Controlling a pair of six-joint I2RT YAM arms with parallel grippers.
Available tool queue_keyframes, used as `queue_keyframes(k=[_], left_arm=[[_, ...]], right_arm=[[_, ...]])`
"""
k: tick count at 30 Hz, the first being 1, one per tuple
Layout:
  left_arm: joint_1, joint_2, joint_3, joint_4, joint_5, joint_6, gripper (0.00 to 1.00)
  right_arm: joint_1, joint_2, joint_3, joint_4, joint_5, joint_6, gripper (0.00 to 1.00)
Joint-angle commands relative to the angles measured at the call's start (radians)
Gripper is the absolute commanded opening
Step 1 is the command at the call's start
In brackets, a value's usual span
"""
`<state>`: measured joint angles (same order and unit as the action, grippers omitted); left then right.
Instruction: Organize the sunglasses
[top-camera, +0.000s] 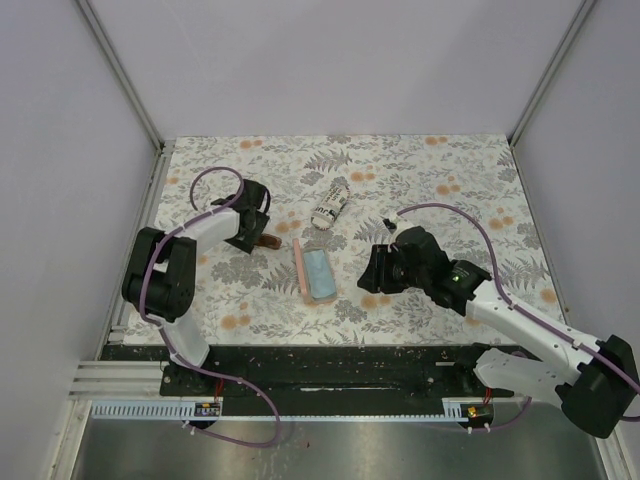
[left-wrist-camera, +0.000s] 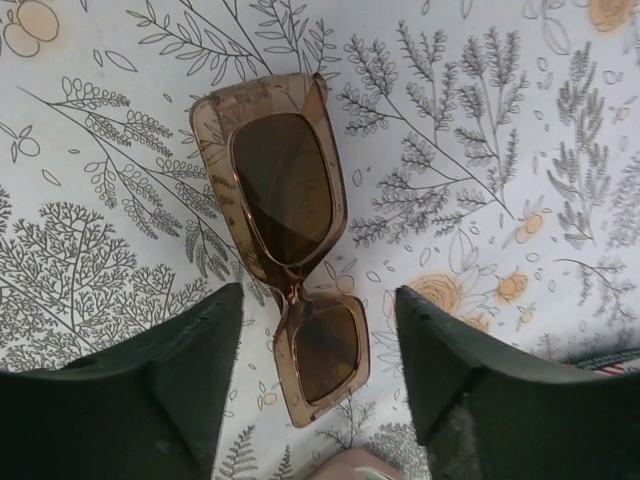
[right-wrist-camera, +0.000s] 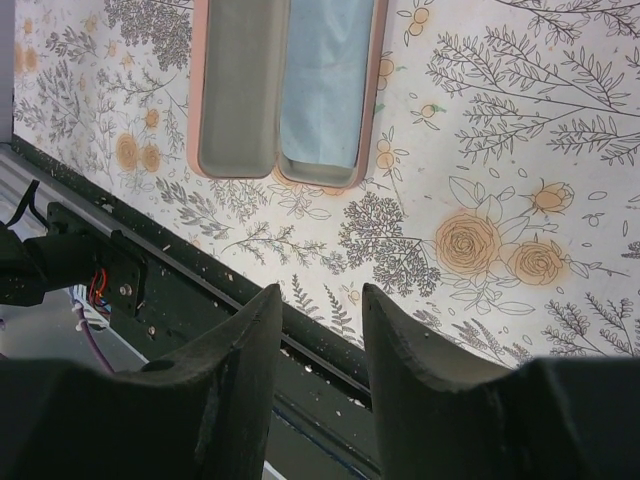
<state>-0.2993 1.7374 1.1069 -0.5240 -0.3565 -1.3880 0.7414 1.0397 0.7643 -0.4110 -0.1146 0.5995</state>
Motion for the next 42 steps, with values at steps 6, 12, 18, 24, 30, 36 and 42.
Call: queue_keyframes(k=[6, 12, 18, 24, 30, 36, 42], left_arm=[[0.015, 0.011, 0.018, 0.031, 0.017, 0.052, 0.36], [0.012, -0.140, -0.057, 0.067, 0.088, 0.305, 0.23], [0.012, -0.408, -0.192, 0.123, 0.177, 0.477, 0.14], [0.012, -0.657, -0.288, 0.156, 0.312, 0.538, 0.13], [0.012, -0.794, -0.331, 0.192, 0.482, 0.563, 0.08], [0.005, -0.903, -0.418, 0.402, 0.750, 0.546, 0.04], [-0.092, -0.851, -0.411, 0.477, 0.818, 0.587, 0.04]], right_arm=[[-0.008, -0.039, 0.003, -0.017, -0.040, 0.009, 0.45], [-0.008, -0.038, -0.011, 0.015, -0.071, 0.023, 0.45], [-0.008, 0.011, 0.006, 0.047, -0.103, 0.020, 0.44], [-0.007, 0.056, 0.033, 0.078, -0.178, 0.020, 0.43], [-0.007, 0.062, 0.044, 0.123, -0.247, 0.042, 0.43], [-0.008, 0.045, 0.049, 0.135, -0.247, 0.072, 0.43], [-0.011, -0.032, -0.019, 0.152, -0.116, 0.137, 0.43]])
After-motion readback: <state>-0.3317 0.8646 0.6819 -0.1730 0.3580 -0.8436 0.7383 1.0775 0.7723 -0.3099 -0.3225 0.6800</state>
